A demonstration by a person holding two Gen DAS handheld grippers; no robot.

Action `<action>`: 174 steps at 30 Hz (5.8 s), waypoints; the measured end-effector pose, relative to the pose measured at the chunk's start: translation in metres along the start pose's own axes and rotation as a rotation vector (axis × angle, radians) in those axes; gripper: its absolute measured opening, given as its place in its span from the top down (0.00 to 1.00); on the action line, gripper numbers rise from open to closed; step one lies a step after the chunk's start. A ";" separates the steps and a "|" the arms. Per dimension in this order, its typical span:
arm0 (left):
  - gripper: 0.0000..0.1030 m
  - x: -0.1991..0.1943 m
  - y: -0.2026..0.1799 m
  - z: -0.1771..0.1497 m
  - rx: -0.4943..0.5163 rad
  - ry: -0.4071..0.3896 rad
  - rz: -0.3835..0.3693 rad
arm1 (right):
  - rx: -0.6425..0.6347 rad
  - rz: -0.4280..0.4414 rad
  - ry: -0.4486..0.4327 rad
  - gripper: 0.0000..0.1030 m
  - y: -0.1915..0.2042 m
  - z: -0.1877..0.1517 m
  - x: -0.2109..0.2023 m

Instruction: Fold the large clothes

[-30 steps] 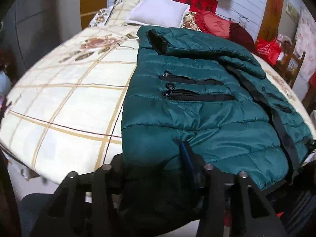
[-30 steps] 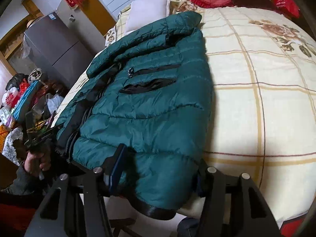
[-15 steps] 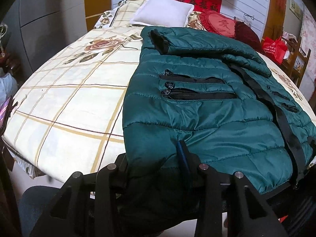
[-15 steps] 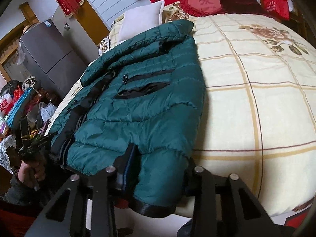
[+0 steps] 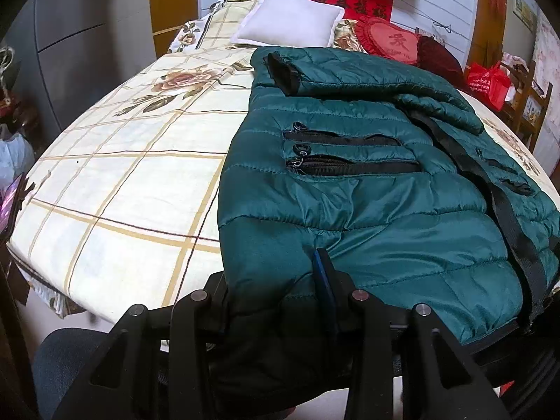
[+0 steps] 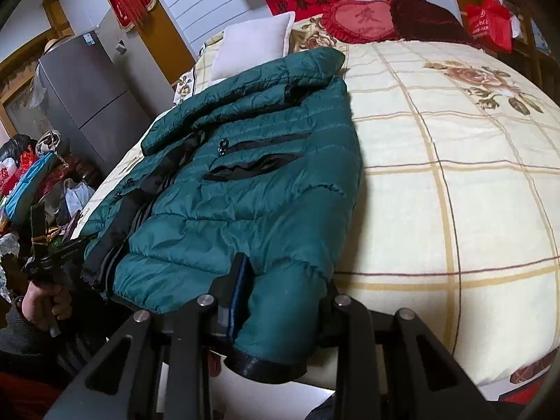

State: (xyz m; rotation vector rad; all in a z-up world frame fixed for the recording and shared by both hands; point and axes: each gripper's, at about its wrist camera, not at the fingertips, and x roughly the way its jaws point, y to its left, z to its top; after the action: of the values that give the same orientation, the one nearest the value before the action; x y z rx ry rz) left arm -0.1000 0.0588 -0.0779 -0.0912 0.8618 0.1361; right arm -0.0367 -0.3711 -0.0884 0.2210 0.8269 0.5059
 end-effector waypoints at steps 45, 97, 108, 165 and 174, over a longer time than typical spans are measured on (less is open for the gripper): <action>0.82 -0.012 0.009 0.005 -0.054 -0.023 -0.033 | -0.026 0.007 -0.097 0.81 0.011 0.006 -0.020; 0.80 0.166 0.028 0.266 -0.360 -0.102 -0.065 | 0.045 -0.161 -0.168 0.81 -0.033 0.257 0.161; 0.73 0.180 0.033 0.270 -0.339 -0.053 -0.125 | 0.162 -0.081 -0.090 0.67 -0.051 0.260 0.174; 0.35 0.241 -0.025 0.329 -0.048 0.133 0.053 | -0.197 -0.278 0.115 0.14 0.014 0.308 0.241; 0.36 0.099 -0.012 0.279 0.027 -0.081 -0.002 | -0.161 -0.217 -0.091 0.08 0.035 0.239 0.089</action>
State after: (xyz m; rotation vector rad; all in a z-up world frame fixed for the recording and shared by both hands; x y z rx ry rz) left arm 0.1747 0.0931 0.0274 -0.0609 0.7826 0.1250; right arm 0.1804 -0.2942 0.0256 0.0056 0.7078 0.3533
